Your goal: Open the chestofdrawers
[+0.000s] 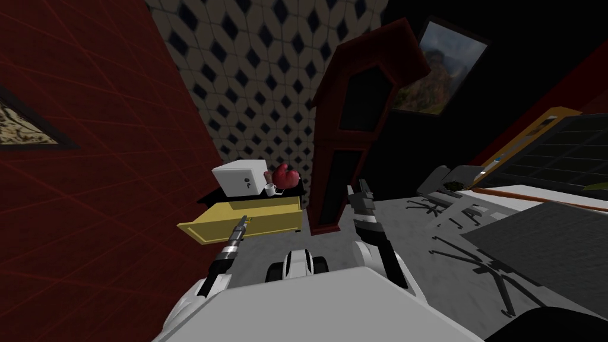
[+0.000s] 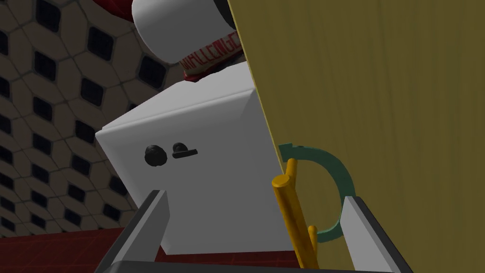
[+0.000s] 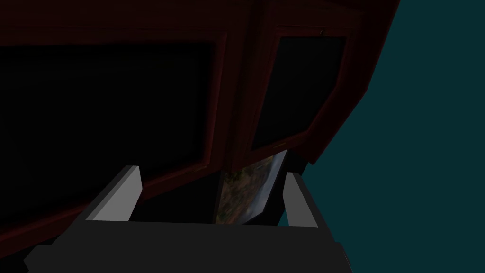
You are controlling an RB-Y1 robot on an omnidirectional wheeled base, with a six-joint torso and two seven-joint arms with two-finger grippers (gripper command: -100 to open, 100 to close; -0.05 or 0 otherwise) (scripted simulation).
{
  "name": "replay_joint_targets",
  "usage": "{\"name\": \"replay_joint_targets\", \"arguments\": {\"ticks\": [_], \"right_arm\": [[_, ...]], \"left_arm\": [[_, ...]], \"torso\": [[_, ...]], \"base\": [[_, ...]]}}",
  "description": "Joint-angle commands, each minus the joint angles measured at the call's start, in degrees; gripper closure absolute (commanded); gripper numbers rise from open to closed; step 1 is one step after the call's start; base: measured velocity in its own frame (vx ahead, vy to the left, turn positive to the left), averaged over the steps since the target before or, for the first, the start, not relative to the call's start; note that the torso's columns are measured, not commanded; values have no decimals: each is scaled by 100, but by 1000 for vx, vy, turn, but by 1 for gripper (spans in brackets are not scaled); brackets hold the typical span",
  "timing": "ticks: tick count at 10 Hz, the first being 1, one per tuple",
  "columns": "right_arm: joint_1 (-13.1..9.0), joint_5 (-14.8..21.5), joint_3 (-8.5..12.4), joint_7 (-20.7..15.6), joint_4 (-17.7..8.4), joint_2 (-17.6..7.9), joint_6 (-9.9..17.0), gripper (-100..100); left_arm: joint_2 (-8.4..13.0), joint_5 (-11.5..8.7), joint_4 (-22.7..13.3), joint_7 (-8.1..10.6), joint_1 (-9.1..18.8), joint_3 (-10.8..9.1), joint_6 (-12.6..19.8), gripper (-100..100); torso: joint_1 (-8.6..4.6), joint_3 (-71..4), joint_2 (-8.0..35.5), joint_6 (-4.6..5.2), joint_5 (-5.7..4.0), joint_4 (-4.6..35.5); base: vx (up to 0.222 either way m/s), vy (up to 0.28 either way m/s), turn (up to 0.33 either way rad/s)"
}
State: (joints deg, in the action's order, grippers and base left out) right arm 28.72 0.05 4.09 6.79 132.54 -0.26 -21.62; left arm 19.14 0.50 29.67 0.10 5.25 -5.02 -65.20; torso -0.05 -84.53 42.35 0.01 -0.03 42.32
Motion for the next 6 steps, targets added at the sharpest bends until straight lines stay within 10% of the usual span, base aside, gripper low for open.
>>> {"name": "replay_joint_targets", "arguments": {"ticks": [1, 4, 5, 6], "right_arm": [[0, 0, 0, 0, 0, 0, 0, 0], [1, 0, 0, 0, 0, 0, 0, 0], [1, 0, 0, 0, 0, 0, 0, 0], [1, 0, 1, 0, 0, -1, 0, 0]], "left_arm": [[97, 124, 72, 168, 122, -99, 225, -100], [183, 293, 434, 345, 159, -210, 658, -100], [188, 302, 434, 367, 161, -218, 700, 0], [184, 302, 424, 365, 150, -215, 706, 0]], "torso": [[2, -1, -2, -1, 1, -2], [-11, 4, 13, -9, -19, 16], [-7, 5, 11, -4, -12, 13], [-3, 0, 2, 0, -9, 9]], "base": [[-60, -31, 5], [-60, -40, 24], [0, 0, 0], [0, 0, 0]]}}
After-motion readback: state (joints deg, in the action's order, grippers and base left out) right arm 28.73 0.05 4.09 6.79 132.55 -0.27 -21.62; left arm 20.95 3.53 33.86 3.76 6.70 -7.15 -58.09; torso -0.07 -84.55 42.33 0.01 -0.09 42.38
